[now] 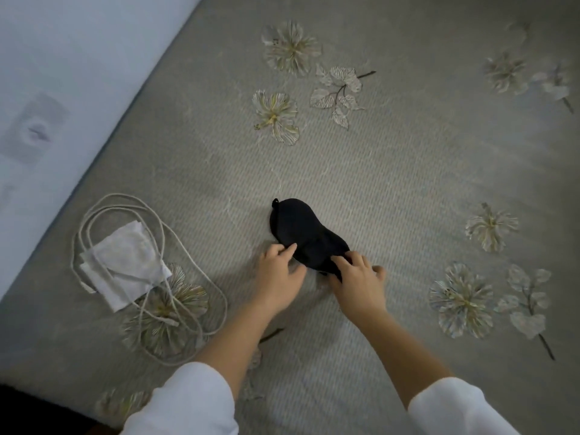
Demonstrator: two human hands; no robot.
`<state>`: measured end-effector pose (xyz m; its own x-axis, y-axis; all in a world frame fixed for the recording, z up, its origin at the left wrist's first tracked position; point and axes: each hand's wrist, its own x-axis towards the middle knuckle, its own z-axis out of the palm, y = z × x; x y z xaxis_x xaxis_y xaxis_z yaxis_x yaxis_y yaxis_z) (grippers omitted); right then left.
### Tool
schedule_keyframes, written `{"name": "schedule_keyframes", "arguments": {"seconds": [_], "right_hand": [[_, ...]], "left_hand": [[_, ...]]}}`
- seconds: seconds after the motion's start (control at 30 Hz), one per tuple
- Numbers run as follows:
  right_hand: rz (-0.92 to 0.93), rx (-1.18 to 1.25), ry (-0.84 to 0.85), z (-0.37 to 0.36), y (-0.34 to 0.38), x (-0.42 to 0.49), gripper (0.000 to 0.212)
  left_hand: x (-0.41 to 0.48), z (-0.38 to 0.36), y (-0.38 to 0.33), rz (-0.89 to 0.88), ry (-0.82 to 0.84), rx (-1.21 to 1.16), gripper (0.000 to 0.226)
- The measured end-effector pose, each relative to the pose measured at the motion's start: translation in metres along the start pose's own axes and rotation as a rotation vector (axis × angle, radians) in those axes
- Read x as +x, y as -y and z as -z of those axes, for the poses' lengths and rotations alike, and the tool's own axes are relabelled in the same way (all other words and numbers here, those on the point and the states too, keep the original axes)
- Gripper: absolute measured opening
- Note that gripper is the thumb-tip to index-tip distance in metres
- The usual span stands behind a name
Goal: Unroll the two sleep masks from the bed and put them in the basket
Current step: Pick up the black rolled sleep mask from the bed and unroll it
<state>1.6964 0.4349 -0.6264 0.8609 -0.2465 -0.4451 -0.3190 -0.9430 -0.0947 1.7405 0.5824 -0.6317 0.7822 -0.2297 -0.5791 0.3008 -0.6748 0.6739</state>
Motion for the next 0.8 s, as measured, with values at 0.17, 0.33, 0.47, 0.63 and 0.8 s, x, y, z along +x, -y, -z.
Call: {"name": "schedule_keyframes", "arguments": {"seconds": [0.17, 0.33, 0.47, 0.63, 0.8], "right_hand": [[0.040, 0.088, -0.050, 0.021, -0.003, -0.001, 0.028], [0.214, 0.253, -0.127, 0.062, 0.002, -0.030, 0.021], [0.385, 0.300, -0.144, 0.092, 0.011, -0.066, 0.019], [0.387, 0.425, -0.131, 0.133, 0.020, -0.102, 0.029], [0.418, 0.503, -0.062, 0.179, 0.031, -0.139, 0.035]], "left_hand": [[-0.007, 0.010, -0.021, 0.056, -0.189, -0.270, 0.034], [-0.034, 0.032, -0.041, 0.283, -0.268, -0.581, 0.030], [-0.070, 0.055, -0.059, 0.319, -0.249, -0.819, 0.048], [-0.125, 0.083, -0.080, 0.226, -0.257, -0.845, 0.065], [-0.173, 0.100, -0.094, 0.148, -0.308, -0.883, 0.085]]}}
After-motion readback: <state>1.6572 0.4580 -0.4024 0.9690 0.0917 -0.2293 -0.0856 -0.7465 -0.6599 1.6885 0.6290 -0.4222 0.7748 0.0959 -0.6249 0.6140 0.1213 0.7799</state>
